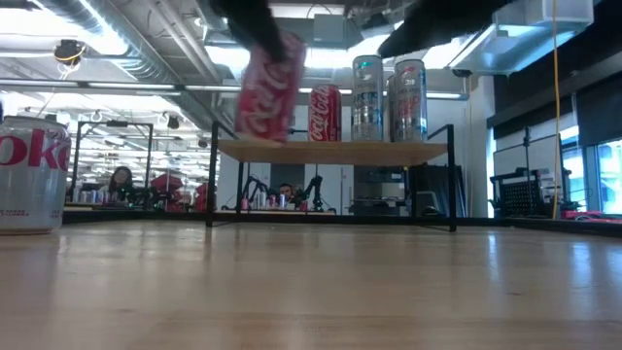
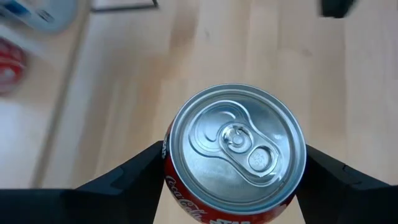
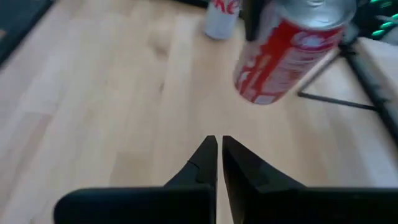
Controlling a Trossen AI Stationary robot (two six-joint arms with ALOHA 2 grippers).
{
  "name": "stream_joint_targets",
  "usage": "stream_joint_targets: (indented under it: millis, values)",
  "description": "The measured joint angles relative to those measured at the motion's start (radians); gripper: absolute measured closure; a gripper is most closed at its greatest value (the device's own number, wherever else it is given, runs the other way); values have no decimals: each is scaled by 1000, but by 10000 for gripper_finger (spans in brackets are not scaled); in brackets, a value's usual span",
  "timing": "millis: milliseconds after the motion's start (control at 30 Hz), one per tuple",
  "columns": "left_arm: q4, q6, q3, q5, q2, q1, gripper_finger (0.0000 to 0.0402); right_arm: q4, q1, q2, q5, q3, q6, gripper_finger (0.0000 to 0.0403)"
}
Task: Place canned beverage on shelf
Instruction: Put the red soda can on the shelf aligned with the other red soda can
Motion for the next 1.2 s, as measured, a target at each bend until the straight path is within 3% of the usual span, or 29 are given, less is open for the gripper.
stream_joint_targets:
  millis: [133, 267, 467, 933, 1200]
  values:
    - [58, 88, 19, 56, 0, 81, 132, -41, 84, -74, 165, -36, 7, 388]
    - [92, 174, 79, 95, 0, 159, 132, -59, 133, -112, 235, -51, 8, 388]
    - [100, 293, 200, 224, -1, 289, 132, -69, 147, -124, 255, -51, 8, 388]
    - [200, 407, 203, 574, 83, 593, 132, -98, 130, -124, 349, -51, -19, 388]
    - [252, 439, 202, 587, 140, 645, 132, -111, 111, -123, 349, -51, -23, 388]
